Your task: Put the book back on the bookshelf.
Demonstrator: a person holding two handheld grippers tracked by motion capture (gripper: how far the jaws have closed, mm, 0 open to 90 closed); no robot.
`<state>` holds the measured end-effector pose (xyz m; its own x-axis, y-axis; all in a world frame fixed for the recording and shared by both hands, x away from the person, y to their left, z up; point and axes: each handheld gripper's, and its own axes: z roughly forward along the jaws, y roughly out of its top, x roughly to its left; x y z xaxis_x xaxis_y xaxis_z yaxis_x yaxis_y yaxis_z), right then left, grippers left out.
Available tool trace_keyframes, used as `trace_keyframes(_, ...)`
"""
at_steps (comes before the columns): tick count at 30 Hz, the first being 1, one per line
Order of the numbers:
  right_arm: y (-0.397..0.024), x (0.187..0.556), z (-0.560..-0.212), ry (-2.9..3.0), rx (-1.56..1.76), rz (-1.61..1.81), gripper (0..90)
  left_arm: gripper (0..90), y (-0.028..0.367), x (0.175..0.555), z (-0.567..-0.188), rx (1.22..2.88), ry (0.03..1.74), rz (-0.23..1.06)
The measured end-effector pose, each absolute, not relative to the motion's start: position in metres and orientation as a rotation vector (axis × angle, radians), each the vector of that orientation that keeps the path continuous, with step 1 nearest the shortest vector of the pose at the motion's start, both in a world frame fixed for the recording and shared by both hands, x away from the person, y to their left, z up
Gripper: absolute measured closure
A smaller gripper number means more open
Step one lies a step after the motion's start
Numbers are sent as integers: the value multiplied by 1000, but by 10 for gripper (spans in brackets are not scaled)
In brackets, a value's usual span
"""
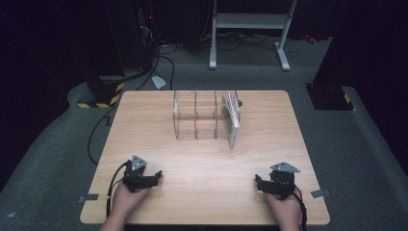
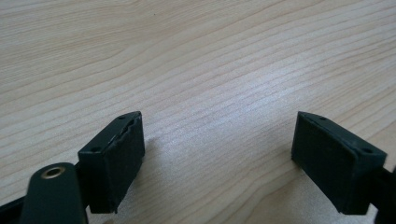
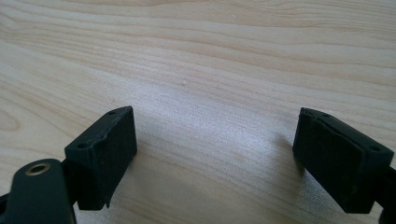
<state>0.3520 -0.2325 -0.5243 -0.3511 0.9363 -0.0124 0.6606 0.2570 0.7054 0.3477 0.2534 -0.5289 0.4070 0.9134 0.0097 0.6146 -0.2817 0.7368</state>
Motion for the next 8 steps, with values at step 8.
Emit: trace_keyframes(8,-231,353,-524,2088,1463,852,130,159,253,348,-529,2003,1302,582)
